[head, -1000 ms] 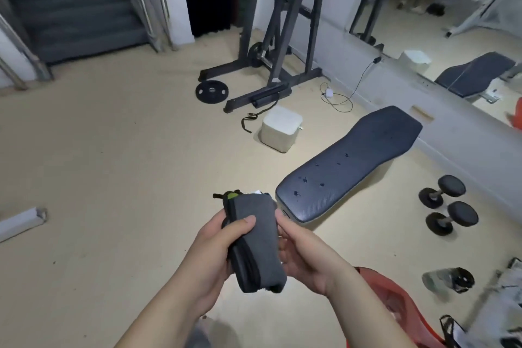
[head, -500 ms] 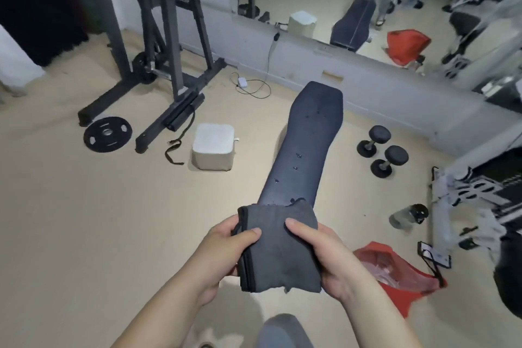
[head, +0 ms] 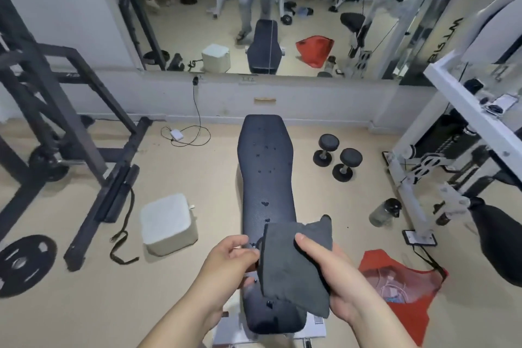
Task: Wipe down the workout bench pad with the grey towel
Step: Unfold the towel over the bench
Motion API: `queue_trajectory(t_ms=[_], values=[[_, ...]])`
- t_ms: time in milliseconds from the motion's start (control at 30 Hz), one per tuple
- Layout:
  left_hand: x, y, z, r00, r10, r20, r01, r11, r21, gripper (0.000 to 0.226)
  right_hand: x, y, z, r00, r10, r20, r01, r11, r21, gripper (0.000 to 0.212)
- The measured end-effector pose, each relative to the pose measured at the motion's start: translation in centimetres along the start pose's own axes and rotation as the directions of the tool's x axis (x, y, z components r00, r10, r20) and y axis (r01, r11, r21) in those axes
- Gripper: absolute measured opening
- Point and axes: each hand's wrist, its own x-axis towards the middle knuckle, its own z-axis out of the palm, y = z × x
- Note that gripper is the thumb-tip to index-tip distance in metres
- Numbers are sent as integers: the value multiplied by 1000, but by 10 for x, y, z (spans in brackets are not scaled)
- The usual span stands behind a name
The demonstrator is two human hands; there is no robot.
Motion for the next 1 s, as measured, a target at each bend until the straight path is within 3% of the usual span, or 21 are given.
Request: queue_trajectory(t_ms=[167,433,600,667,733,800,1000], values=[[89,49,-21,996,-18,90,9,995,96,25,66,-16,29,986,-6,-166,32,988,152,35],[234,136,-90,927,-59,371,-73,941,332,19,185,-45,132,945,15,-328,133,896,424,44],[286,205,-131,892,-75,446,-104,926,363,22,221,-82,196,941,14,-339,177,833,525,46],[306,227,-133,855,-110,507,-98,925,366,38,232,-93,210,949,-11,-317,194,810,554,47],[321,244,-127,828,-141,543,-91,922,378,52,245,-100,214,948,-31,-317,222,778,588,51],[334,251,-117,808,-149,570,-115,909,400,50,257,-103,210,944,-45,-327,248,752,611,54],[354,268,-60,768,-172,617,-123,905,406,18,276,-113,164,916,2,-402,279,716,640,52]])
